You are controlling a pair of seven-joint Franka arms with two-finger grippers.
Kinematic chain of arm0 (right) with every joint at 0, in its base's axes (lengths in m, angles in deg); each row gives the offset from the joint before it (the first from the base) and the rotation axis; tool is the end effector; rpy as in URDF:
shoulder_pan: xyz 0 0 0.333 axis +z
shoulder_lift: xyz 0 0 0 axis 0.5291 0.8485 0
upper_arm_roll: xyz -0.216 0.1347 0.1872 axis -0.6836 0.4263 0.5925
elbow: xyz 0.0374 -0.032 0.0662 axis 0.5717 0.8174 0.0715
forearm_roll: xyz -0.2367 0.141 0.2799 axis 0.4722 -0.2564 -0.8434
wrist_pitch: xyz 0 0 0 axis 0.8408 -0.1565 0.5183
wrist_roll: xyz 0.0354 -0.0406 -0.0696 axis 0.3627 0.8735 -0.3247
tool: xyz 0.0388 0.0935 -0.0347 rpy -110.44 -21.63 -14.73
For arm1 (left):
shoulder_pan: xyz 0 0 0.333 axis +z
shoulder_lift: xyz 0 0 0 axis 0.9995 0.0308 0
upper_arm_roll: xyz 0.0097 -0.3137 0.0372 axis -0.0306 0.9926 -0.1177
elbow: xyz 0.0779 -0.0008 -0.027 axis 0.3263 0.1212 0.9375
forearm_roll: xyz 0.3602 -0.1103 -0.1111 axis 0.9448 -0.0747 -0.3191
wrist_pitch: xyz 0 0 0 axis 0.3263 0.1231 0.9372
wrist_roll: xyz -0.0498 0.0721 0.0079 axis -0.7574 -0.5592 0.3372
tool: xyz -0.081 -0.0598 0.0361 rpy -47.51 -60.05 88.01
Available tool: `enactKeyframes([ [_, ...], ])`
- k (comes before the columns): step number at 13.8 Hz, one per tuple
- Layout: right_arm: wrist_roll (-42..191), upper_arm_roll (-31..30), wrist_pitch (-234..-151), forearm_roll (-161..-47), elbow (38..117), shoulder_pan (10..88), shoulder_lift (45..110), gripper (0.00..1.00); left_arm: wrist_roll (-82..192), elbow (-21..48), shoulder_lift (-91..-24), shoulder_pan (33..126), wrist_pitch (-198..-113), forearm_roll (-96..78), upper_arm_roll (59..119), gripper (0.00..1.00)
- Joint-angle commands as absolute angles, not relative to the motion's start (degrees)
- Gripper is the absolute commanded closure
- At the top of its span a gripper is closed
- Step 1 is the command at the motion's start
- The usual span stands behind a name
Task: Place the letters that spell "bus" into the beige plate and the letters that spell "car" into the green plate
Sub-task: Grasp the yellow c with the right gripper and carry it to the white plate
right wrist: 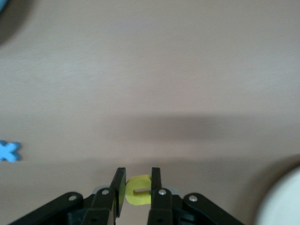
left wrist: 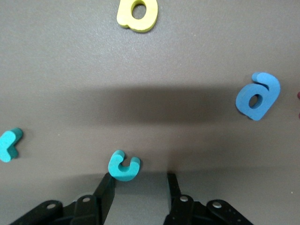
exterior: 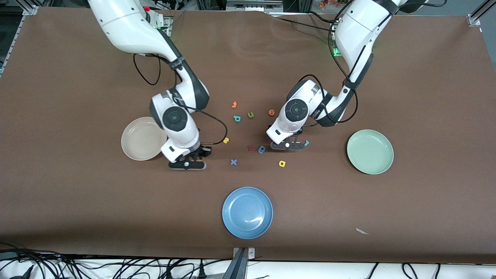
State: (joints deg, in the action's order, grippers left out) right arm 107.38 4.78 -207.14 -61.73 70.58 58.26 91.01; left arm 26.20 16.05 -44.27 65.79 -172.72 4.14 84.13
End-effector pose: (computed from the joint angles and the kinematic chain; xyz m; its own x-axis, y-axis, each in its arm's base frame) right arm 0.6267 0.3036 0.2496 0.9985 0.0326 0.0439 0.0298 -0.9976 0.0621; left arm 0.5281 -0.3688 0.1720 0.9895 -0.0192 -0.1433 -0.0162 -0.9996 0.0220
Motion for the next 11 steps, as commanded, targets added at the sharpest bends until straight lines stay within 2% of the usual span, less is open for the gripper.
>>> enactKeyframes([
  [1, 97.1, 5.2, -200.6, -62.1, 72.3, 52.6, 87.0, 0.91, 25.5, 14.9, -43.3, 65.8, -174.4, 4.8, 83.7, 0.48],
  [2, 93.4, 5.2, -198.8, -62.4, 73.4, 50.4, 86.2, 0.91, 25.7, 14.9, -43.2, 66.0, -174.4, 4.8, 83.7, 0.47],
  [5, 87.5, 4.7, -200.5, -62.4, 81.3, 46.2, 82.4, 0.91, 25.7, 14.8, -43.2, 66.1, -174.4, 4.8, 83.7, 0.47],
  [8, 86.5, 2.6, -212.9, -62.4, 97.0, 46.1, 77.1, 0.9, 25.5, 14.8, -43.2, 66.2, -174.4, 4.7, 83.6, 0.49],
  [9, 86.5, 2.5, -214.9, -62.4, 99.9, 46.1, 76.4, 0.88, 25.5, 14.7, -43.2, 66.3, -174.4, 4.7, 83.6, 0.5],
  [10, 86.5, 2.3, -215.0, -62.4, 100.8, 46.0, 75.9, 0.82, 25.5, 14.7, -43.2, 66.3, -174.4, 4.7, 83.6, 0.5],
  [11, 86.4, 1.8, -215.0, -62.4, 100.9, 46.0, 76.1, 0.53, 25.5, 14.7, -43.2, 66.3, -174.5, 4.7, 83.6, 0.5],
])
